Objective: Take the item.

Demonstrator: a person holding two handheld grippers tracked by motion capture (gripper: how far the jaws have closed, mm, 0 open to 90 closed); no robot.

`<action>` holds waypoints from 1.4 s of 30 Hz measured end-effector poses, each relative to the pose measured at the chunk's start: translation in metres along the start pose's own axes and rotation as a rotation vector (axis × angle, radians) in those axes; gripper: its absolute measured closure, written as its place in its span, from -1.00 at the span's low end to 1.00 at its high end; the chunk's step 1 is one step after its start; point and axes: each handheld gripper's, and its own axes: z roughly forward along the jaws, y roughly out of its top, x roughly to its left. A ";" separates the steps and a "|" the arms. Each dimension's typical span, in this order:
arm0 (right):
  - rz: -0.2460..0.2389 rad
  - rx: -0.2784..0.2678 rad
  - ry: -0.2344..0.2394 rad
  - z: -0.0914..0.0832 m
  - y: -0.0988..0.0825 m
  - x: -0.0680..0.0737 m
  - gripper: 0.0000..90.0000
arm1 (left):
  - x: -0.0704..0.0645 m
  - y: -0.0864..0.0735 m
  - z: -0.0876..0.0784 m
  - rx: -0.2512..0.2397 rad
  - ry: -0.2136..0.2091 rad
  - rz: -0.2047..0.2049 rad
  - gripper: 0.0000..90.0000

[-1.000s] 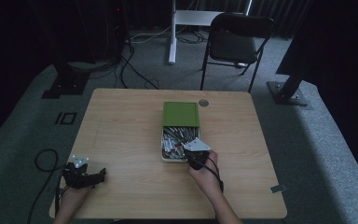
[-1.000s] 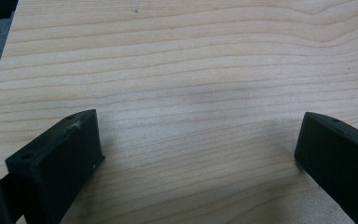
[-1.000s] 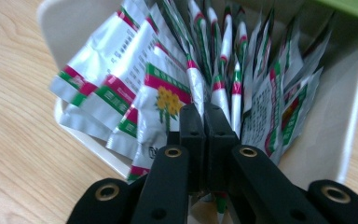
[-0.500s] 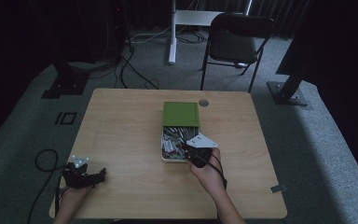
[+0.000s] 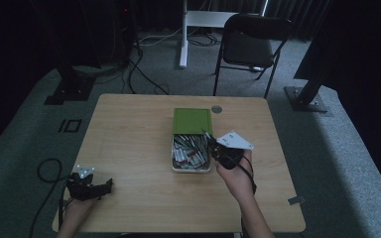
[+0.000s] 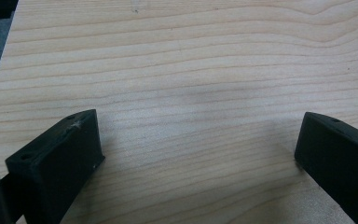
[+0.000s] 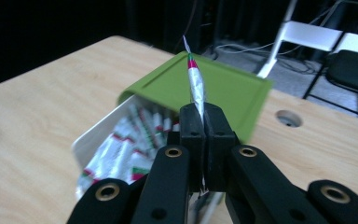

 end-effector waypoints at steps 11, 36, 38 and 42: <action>0.054 0.014 -0.121 0.003 -0.007 -0.047 0.97 | 0.000 0.000 0.000 -0.001 0.000 0.000 -0.97; 0.106 0.234 -0.268 0.077 -0.073 -0.099 0.97 | 0.000 0.000 0.000 -0.001 0.000 -0.001 -0.97; 0.130 0.240 -0.258 0.081 -0.076 -0.101 0.97 | 0.000 0.000 0.000 -0.001 0.000 -0.001 -0.97; 0.147 0.257 -0.253 0.089 -0.081 -0.101 0.97 | 0.000 0.000 0.000 -0.001 0.000 -0.001 -0.97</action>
